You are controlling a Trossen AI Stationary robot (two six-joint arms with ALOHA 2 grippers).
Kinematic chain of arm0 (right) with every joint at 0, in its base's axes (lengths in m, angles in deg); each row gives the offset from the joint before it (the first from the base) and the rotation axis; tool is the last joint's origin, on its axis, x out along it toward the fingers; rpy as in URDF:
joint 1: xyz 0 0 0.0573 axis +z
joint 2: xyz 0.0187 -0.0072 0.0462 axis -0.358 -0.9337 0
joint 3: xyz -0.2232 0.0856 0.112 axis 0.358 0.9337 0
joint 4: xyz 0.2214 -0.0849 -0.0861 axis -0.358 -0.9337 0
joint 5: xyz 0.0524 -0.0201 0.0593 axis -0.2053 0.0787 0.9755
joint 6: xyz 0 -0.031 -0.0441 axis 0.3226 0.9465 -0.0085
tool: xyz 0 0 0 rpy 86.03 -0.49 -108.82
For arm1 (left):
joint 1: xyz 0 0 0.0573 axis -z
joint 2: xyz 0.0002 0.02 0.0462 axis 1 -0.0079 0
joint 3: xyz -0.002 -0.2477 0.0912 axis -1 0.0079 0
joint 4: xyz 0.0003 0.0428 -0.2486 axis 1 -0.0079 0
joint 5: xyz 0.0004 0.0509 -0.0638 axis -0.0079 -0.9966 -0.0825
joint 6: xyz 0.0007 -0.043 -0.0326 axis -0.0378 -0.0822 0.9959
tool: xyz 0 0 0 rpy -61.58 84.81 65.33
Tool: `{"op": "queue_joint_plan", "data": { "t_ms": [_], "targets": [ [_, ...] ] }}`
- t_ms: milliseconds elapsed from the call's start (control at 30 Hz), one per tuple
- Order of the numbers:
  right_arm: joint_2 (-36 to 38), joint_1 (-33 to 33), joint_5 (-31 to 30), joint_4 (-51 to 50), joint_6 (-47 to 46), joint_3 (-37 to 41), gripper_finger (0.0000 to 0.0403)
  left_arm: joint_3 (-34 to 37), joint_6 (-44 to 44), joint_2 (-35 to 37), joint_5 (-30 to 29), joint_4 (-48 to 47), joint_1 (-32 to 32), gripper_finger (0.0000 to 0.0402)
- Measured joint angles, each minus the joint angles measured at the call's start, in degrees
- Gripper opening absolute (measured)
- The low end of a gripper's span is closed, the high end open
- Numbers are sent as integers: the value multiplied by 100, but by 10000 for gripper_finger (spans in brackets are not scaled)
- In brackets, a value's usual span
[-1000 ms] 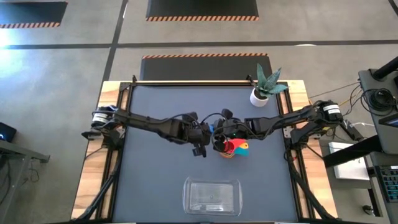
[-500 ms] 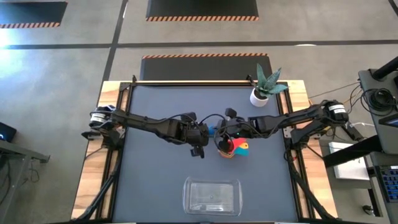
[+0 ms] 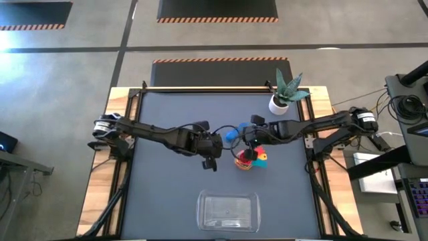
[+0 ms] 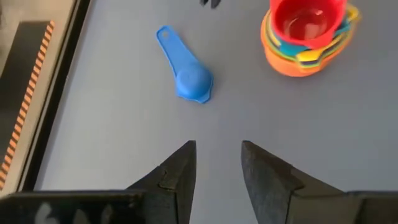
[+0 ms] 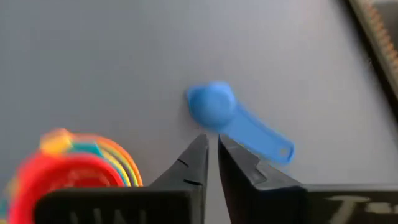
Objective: Nest measuring cups in basket
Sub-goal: Stack the red measuring cup into the light blue measuring cup
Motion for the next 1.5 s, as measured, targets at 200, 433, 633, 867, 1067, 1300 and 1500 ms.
{"op": "queue_joint_plan", "data": {
  "t_ms": [200, 433, 633, 867, 1067, 1300, 1500],
  "targets": [
    [-82, -714, 825, -191, 714, 35, 91, 715, -270, 757, -15, 853, 163, 109],
    [-94, -1708, 1392, -186, 2163, 35, 157, 2902, -560, 2134, 796, 3499, 169, 109],
    [-420, -2104, 1503, -181, 3341, 35, 189, 4417, -562, 2993, 883, 5381, 173, 109],
    [-1319, -2272, 1512, -193, 3414, -101, 199, 5332, -840, 3441, 902, 6644, 145, 109],
    [-1961, -2315, 955, -143, 4233, -450, 199, 5425, -997, 3665, 924, 6686, 125, 109],
    [-2118, -2321, 586, -84, 4943, -688, 199, 5463, -1020, 3651, 1086, 6471, 82, 109],
    [-2163, -2286, 577, 83, 5470, -578, 199, 5492, -1121, 3610, 1084, 6481, -6, 109]
  ]
}}
